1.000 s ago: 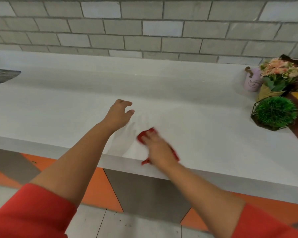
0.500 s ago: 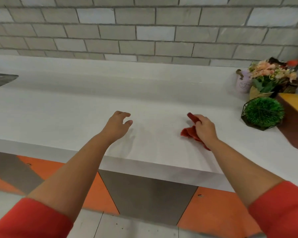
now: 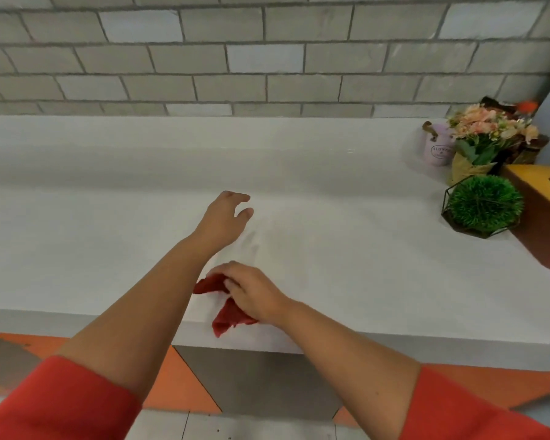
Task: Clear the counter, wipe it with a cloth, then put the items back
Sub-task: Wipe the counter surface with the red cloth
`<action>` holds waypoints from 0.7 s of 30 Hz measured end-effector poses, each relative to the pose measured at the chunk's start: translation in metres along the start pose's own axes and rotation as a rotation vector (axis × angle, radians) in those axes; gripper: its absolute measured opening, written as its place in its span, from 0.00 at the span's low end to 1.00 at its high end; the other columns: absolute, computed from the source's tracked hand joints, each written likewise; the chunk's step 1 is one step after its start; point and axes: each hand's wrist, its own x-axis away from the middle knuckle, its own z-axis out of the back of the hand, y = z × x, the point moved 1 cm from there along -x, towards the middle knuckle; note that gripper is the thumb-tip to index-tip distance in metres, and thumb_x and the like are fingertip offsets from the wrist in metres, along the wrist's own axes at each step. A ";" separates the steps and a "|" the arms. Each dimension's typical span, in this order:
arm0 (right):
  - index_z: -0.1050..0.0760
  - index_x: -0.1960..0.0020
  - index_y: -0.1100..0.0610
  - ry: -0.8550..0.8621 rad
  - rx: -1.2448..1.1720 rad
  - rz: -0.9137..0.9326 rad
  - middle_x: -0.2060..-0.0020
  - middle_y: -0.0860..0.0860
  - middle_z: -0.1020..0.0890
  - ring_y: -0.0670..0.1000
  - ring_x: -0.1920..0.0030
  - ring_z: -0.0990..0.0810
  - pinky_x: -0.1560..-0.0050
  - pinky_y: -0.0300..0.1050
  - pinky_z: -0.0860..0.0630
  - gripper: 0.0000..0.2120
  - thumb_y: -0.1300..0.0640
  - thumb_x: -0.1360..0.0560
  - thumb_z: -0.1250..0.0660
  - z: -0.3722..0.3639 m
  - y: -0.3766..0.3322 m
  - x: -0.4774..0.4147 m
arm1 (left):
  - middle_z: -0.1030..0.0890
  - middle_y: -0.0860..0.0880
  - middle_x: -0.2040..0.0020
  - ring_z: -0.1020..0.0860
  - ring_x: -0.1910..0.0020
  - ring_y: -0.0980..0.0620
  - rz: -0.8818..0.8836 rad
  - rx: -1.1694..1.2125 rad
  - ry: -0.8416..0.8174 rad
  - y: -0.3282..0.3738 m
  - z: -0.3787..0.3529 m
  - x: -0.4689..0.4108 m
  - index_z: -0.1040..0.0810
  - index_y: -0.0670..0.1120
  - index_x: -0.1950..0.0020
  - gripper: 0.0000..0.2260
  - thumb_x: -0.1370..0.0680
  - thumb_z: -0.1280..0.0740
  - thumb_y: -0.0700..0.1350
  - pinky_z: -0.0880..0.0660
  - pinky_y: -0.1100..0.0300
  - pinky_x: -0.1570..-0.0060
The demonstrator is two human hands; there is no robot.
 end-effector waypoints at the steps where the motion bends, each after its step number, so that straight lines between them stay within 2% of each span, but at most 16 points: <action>1: 0.27 0.35 0.59 0.066 -0.058 -0.035 0.38 0.54 0.24 0.52 0.38 0.27 0.40 0.32 0.37 0.17 0.67 0.21 0.47 0.016 0.005 -0.004 | 0.31 0.47 0.31 0.30 0.34 0.47 -0.002 0.019 0.025 -0.005 0.003 -0.004 0.29 0.45 0.32 0.16 0.19 0.40 0.45 0.36 0.62 0.38; 3: 0.27 0.36 0.59 0.255 -0.113 -0.135 0.39 0.54 0.23 0.52 0.41 0.24 0.46 0.29 0.34 0.17 0.68 0.21 0.47 0.056 0.026 -0.010 | 0.30 0.46 0.32 0.29 0.35 0.47 0.018 0.041 0.058 -0.020 0.008 -0.011 0.29 0.44 0.32 0.16 0.20 0.40 0.45 0.35 0.61 0.39; 4: 0.27 0.37 0.60 0.356 -0.160 -0.192 0.39 0.55 0.23 0.53 0.46 0.21 0.52 0.29 0.30 0.17 0.68 0.21 0.48 0.077 0.039 -0.010 | 0.30 0.46 0.32 0.28 0.37 0.47 0.033 0.035 0.059 -0.027 0.009 -0.015 0.29 0.44 0.32 0.16 0.20 0.40 0.45 0.35 0.60 0.39; 6: 0.29 0.38 0.60 0.537 -0.311 -0.316 0.41 0.54 0.21 0.52 0.61 0.16 0.66 0.35 0.23 0.17 0.69 0.20 0.51 0.120 0.068 -0.004 | 0.29 0.46 0.32 0.27 0.38 0.47 0.044 0.022 0.037 -0.040 0.007 -0.024 0.29 0.44 0.32 0.16 0.20 0.40 0.45 0.34 0.60 0.40; 8: 0.30 0.40 0.57 0.691 -0.283 -0.427 0.42 0.53 0.20 0.52 0.68 0.15 0.68 0.39 0.21 0.17 0.68 0.20 0.53 0.152 0.092 0.008 | 0.29 0.46 0.32 0.28 0.38 0.47 0.038 0.027 0.000 -0.048 0.000 -0.033 0.29 0.44 0.32 0.16 0.20 0.40 0.45 0.35 0.60 0.39; 10: 0.29 0.40 0.56 0.753 -0.219 -0.535 0.39 0.49 0.24 0.50 0.68 0.16 0.67 0.39 0.22 0.18 0.67 0.20 0.54 0.165 0.111 0.018 | 0.29 0.46 0.32 0.29 0.37 0.46 0.025 0.036 -0.035 -0.052 -0.009 -0.044 0.28 0.45 0.33 0.16 0.20 0.40 0.45 0.35 0.59 0.38; 11: 0.29 0.40 0.55 0.772 -0.210 -0.560 0.39 0.47 0.25 0.50 0.69 0.17 0.71 0.38 0.24 0.18 0.66 0.20 0.53 0.165 0.114 0.020 | 0.29 0.45 0.32 0.29 0.36 0.46 0.018 0.041 -0.049 -0.052 -0.014 -0.050 0.28 0.45 0.33 0.15 0.20 0.40 0.45 0.35 0.59 0.38; 13: 0.27 0.43 0.54 0.720 -0.154 -0.540 0.39 0.49 0.24 0.55 0.66 0.16 0.75 0.38 0.25 0.17 0.67 0.20 0.51 0.156 0.114 0.020 | 0.29 0.45 0.32 0.29 0.36 0.46 -0.001 0.054 -0.074 -0.050 -0.022 -0.062 0.28 0.44 0.33 0.15 0.20 0.39 0.44 0.35 0.59 0.38; 15: 0.25 0.44 0.58 0.664 0.016 -0.479 0.39 0.52 0.24 0.59 0.61 0.19 0.69 0.34 0.22 0.15 0.69 0.20 0.48 0.141 0.101 0.024 | 0.30 0.45 0.32 0.29 0.36 0.46 -0.027 0.062 -0.106 -0.045 -0.031 -0.074 0.28 0.44 0.33 0.15 0.20 0.40 0.44 0.35 0.60 0.39; 17: 0.26 0.39 0.61 0.555 0.075 -0.446 0.42 0.47 0.26 0.49 0.56 0.20 0.59 0.22 0.28 0.17 0.71 0.21 0.49 0.127 0.095 0.033 | 0.30 0.45 0.32 0.29 0.36 0.46 -0.061 0.066 -0.132 -0.041 -0.038 -0.084 0.28 0.44 0.33 0.15 0.20 0.40 0.44 0.35 0.61 0.39; 18: 0.28 0.36 0.61 0.514 0.107 -0.446 0.40 0.45 0.28 0.47 0.50 0.21 0.53 0.18 0.31 0.19 0.71 0.21 0.49 0.126 0.097 0.037 | 0.30 0.45 0.32 0.29 0.36 0.46 -0.073 0.070 -0.142 -0.040 -0.041 -0.089 0.28 0.44 0.33 0.15 0.20 0.40 0.44 0.35 0.61 0.39; 19: 0.30 0.33 0.60 0.478 0.185 -0.444 0.36 0.45 0.30 0.47 0.40 0.24 0.43 0.20 0.35 0.19 0.70 0.21 0.48 0.129 0.102 0.042 | 0.30 0.45 0.32 0.29 0.36 0.46 -0.082 0.072 -0.149 -0.041 -0.043 -0.094 0.28 0.43 0.33 0.15 0.20 0.40 0.44 0.35 0.61 0.39; 20: 0.32 0.30 0.58 0.435 0.276 -0.469 0.31 0.47 0.32 0.48 0.30 0.32 0.33 0.27 0.41 0.20 0.67 0.20 0.48 0.137 0.112 0.046 | 0.30 0.45 0.32 0.29 0.36 0.46 -0.091 0.071 -0.156 -0.042 -0.046 -0.098 0.28 0.43 0.33 0.15 0.20 0.40 0.43 0.35 0.61 0.39; 21: 0.35 0.28 0.56 0.400 0.352 -0.518 0.27 0.48 0.37 0.49 0.25 0.41 0.28 0.36 0.47 0.20 0.65 0.19 0.48 0.145 0.124 0.049 | 0.30 0.45 0.32 0.29 0.35 0.47 -0.101 0.067 -0.161 -0.044 -0.047 -0.101 0.28 0.43 0.33 0.15 0.20 0.40 0.43 0.36 0.62 0.39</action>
